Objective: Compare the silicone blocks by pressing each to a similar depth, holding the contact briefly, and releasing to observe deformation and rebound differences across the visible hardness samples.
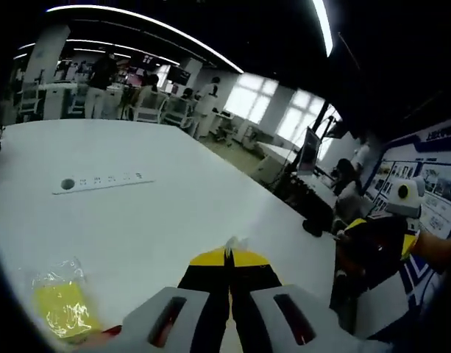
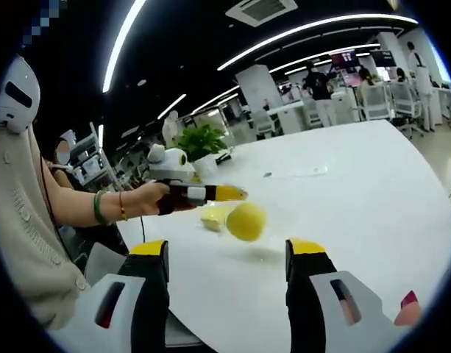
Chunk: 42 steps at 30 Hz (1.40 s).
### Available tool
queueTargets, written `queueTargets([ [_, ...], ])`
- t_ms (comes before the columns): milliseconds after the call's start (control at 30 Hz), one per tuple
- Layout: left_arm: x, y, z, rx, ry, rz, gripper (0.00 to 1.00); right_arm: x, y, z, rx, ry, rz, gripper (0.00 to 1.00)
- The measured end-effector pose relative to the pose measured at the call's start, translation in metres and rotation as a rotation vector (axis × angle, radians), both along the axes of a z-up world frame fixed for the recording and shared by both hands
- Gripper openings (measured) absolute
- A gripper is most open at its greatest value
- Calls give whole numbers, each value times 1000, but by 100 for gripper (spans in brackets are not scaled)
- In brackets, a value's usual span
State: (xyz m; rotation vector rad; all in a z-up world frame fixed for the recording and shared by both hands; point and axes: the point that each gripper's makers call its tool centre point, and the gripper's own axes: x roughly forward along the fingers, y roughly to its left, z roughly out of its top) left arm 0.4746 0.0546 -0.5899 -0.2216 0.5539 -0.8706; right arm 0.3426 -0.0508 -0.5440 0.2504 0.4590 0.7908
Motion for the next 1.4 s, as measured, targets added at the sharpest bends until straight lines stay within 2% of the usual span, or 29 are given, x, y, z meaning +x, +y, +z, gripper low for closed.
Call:
queueTargets([
  [267,-8,17,12,17,-20,8,0,-5,5,13,-25,-35,13,60],
  [567,-19,35,44,30,-75,4,0,0,17,32,-49,-92,52,62],
  [767,-29,47,69,33,-113,-4,0,4,29,39,-116,-126,125,66],
  [933,-40,57,91,36,-149,-14,0,14,45,54,-160,-172,188,66],
  [1133,-52,69,109,36,-177,-10,0,28,72,69,-181,-216,256,68],
  [1400,-69,85,119,59,-192,-5,0,37,110,71,-229,-248,370,70],
])
